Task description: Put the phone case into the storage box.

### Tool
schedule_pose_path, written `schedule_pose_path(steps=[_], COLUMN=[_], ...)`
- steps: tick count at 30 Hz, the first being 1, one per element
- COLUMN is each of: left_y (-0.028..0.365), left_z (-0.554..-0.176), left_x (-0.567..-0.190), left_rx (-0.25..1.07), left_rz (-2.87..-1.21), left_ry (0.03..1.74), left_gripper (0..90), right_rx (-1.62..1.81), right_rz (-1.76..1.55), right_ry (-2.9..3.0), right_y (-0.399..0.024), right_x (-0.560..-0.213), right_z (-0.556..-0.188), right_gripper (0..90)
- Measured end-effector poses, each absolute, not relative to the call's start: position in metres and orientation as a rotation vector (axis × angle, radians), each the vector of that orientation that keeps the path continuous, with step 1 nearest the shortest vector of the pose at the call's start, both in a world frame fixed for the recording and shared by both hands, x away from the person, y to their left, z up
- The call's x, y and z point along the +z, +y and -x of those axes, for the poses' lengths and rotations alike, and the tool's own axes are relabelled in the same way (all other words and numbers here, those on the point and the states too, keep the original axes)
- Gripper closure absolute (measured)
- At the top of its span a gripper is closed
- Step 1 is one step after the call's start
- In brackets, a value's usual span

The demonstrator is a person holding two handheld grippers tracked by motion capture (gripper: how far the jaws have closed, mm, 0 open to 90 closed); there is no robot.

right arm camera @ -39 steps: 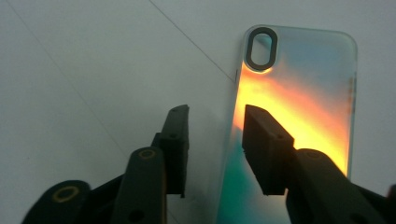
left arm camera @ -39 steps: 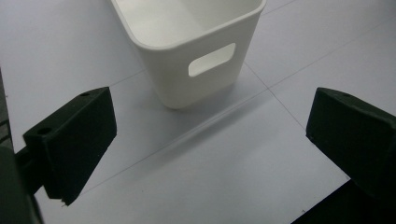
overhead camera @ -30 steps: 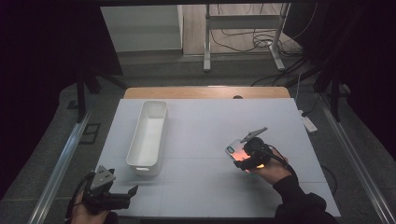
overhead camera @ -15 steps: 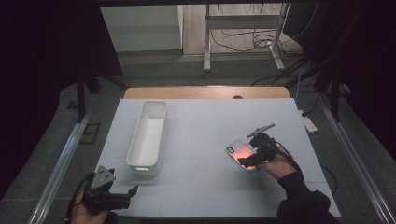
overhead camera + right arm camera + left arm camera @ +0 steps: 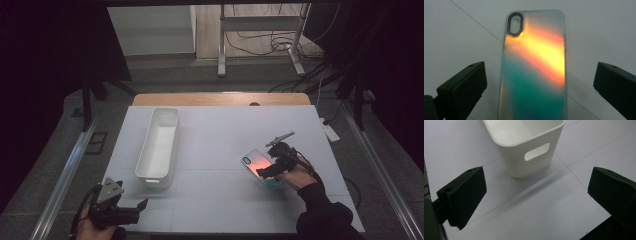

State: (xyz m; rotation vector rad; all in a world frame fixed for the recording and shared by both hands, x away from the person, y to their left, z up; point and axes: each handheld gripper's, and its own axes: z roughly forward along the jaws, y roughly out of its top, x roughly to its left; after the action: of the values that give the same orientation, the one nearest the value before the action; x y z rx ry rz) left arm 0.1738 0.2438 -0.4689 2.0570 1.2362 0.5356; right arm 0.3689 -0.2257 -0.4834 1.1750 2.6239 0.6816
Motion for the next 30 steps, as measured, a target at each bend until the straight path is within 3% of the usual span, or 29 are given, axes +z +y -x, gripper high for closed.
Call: schedule_pose_path(steps=[30], left_y=[0.243], left_z=[-0.174], left_x=[-0.469], left_rx=[0.539], left_rz=[-2.061], left_ry=[1.235], left_gripper=[2.5], right_rx=[0.517], right_rz=[-1.135], right_ry=[2.661], right_y=[-0.218], right_x=[-0.514], right_z=[-0.363], right_gripper=[0.0])
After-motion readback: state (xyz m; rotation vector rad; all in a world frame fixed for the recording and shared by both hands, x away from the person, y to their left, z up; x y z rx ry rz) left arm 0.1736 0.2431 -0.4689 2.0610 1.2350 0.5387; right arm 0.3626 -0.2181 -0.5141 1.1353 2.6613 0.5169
